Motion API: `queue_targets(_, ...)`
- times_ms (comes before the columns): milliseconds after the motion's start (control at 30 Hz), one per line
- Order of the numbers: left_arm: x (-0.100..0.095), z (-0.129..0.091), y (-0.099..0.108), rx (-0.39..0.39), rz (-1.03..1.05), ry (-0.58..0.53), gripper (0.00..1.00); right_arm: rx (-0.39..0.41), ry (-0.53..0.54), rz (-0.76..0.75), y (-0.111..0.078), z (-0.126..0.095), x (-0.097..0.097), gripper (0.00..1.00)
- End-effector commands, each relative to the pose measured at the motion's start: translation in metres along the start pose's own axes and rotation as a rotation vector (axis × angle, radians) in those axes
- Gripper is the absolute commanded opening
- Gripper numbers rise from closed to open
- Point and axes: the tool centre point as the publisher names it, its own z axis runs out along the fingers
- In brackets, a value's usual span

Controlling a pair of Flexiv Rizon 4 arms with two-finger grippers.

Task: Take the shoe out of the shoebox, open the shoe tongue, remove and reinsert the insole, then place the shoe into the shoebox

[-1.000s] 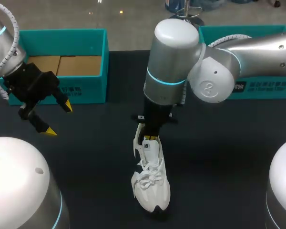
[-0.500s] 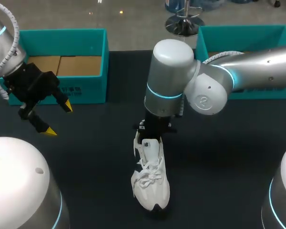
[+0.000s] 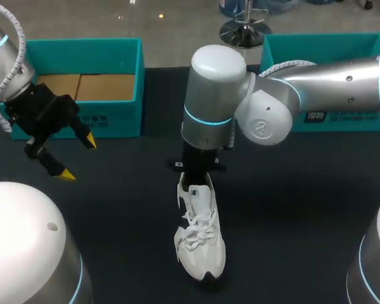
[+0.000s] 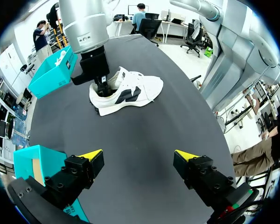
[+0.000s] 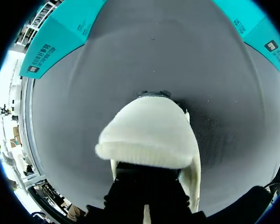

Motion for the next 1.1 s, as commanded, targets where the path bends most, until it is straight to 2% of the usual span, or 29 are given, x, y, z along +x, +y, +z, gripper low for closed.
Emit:
queue_targets(33, 0.000, 0.000, 0.000, -0.002, 0.000, 0.001, 1.00, -0.011, -0.053, -0.008, -0.011, -0.042, 0.004, 0.00)
queue_targets(200, 0.000, 0.000, 0.000, -0.002, 0.000, 0.001, 1.00, 0.018, -0.072, -0.012, -0.028, -0.058, 0.003, 0.00)
queue_targets(300, 0.000, 0.000, 0.000, -0.002, 0.000, 0.001, 1.00, 0.039, -0.075, -0.010, -0.039, -0.060, -0.001, 0.00)
queue_targets(467, 0.000, 0.000, 0.000, -0.002, 0.000, 0.001, 1.00, 0.063, -0.071, -0.009, -0.046, -0.054, -0.003, 0.00)
queue_targets(833, 0.000, 0.000, 0.000, -0.002, 0.000, 0.001, 1.00, 0.087, -0.051, -0.052, -0.031, -0.034, 0.001, 0.00)
queue_targets(1100, 0.000, 0.000, 0.000, -0.002, 0.000, 0.001, 1.00, 0.117, -0.064, -0.054, -0.028, -0.026, -0.009, 0.00)
